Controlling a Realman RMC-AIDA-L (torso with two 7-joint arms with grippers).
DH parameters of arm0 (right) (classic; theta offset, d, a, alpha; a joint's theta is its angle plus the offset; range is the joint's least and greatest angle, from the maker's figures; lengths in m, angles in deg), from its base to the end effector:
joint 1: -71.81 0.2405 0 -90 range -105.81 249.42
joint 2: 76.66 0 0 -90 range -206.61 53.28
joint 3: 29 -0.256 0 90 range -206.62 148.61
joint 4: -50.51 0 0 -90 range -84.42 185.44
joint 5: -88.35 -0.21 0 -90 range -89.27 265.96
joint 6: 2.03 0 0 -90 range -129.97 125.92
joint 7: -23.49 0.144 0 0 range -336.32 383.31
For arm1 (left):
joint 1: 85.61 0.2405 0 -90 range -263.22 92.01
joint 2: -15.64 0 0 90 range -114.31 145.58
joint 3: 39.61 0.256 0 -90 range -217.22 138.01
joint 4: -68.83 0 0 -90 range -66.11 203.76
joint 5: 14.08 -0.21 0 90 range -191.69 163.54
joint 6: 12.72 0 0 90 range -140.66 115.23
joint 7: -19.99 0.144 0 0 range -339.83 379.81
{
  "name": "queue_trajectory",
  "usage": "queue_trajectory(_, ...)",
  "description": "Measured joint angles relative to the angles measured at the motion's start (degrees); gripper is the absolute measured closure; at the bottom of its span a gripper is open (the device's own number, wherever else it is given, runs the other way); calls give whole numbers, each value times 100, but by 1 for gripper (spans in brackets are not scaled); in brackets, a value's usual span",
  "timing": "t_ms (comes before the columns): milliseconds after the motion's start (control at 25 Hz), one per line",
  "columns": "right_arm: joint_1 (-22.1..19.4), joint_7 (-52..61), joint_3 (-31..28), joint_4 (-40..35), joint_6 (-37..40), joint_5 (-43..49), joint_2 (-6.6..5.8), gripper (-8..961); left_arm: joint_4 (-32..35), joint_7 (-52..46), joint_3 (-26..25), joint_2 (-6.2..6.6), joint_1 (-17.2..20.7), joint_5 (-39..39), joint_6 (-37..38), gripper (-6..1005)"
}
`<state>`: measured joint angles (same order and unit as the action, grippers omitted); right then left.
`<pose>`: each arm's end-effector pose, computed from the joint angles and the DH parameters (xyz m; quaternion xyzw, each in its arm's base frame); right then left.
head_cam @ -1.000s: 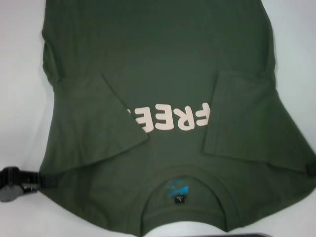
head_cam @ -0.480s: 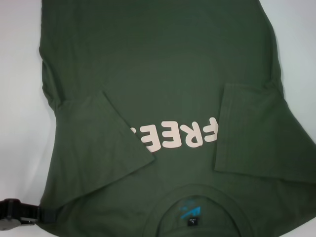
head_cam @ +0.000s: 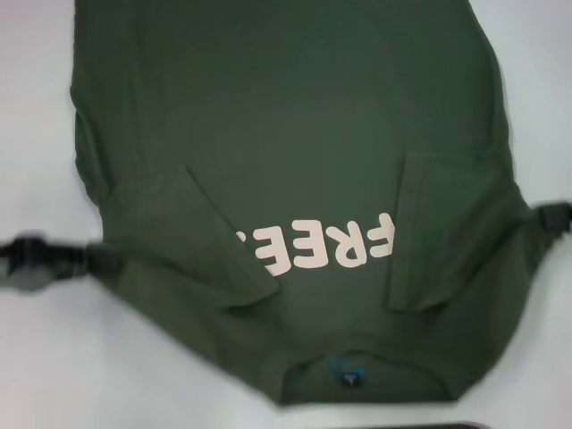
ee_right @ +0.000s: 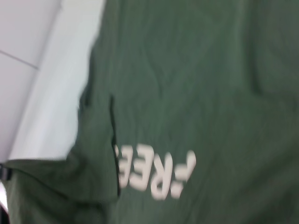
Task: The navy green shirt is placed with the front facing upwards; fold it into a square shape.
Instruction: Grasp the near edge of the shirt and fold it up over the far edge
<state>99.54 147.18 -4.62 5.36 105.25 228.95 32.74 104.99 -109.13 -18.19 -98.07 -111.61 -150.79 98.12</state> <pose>0.3308 0.2841 0.0948 -0.7993 0.5875 0.1153 0.0514 -0.3165 0.2559 0.0444 0.7253 0.6539 0.2041 0.0689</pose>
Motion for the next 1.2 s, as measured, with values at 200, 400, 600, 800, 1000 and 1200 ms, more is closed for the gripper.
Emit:
queue_trajectory(200, 404, -40, -47, 567, -945, -349, 46, 918, -497, -99, 30, -108, -676, 4, -1387, 879)
queue_trajectory(400, 804, -165, 9, 903, -1786, -1044, 108, 919, -633, -92, 97, -245, -1225, 17, -2514, 877)
queue_trajectory(600, 1111, -205, 14, 956, -2186, -1433, 179, 919, -608, -205, 81, -280, -1542, 152, -3331, 875)
queue_trajectory(800, 1196, -207, 11, 963, -2520, -1610, 244, 918, -594, -264, 48, -268, -1576, 660, -3649, 873)
queue_trajectory(1000, 1152, -209, -50, 973, -2887, -1634, 305, 918, -615, -239, 12, -216, -1446, 1256, -3757, 872)
queue_trajectory(1200, 1048, -240, -20, 1009, -3339, -1830, 352, 918, -676, -257, 0, -175, -1337, 1362, -4139, 870)
